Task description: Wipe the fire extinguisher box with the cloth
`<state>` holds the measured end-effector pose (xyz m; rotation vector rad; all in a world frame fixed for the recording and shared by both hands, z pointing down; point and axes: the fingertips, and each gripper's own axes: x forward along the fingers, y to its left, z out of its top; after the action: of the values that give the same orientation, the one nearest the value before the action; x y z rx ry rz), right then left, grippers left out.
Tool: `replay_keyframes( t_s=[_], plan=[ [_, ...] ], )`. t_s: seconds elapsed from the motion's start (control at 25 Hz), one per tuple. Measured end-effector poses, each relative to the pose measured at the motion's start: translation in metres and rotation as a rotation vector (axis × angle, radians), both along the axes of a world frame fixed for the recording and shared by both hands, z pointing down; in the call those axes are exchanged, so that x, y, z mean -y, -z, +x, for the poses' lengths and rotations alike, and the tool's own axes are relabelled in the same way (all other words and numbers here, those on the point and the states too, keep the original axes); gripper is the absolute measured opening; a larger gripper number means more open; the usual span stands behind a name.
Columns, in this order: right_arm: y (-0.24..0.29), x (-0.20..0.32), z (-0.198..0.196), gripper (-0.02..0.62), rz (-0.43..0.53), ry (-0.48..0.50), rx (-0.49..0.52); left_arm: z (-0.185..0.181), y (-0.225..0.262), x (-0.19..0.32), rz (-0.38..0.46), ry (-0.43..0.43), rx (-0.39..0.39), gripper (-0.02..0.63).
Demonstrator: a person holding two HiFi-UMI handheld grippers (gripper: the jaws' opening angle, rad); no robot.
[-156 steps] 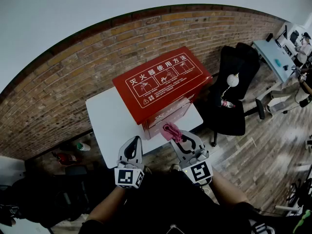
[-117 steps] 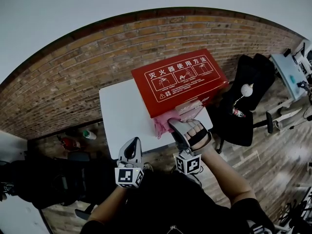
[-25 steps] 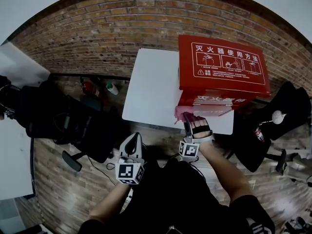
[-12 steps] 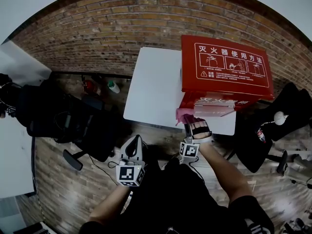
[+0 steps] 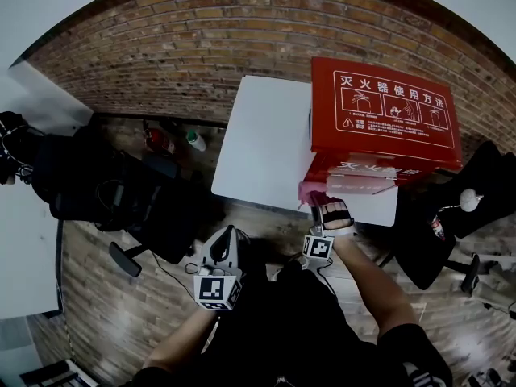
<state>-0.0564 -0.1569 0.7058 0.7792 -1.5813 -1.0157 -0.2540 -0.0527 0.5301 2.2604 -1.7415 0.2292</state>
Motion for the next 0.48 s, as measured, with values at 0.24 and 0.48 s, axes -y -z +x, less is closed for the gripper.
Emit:
replay_keyframes(
  t_s=[0.24,0.48],
  plan=[
    [-0.019,0.000,0.001,0.101,-0.031,-0.001,-0.014,-0.004,0.001,-0.005,0.003,0.004,0.010,0.034],
    [-0.041,-0.001,0.002,0.101,-0.061,0.002,-0.028,-0.008,-0.001,-0.010,-0.002,0.008,0.016,0.034]
  ],
)
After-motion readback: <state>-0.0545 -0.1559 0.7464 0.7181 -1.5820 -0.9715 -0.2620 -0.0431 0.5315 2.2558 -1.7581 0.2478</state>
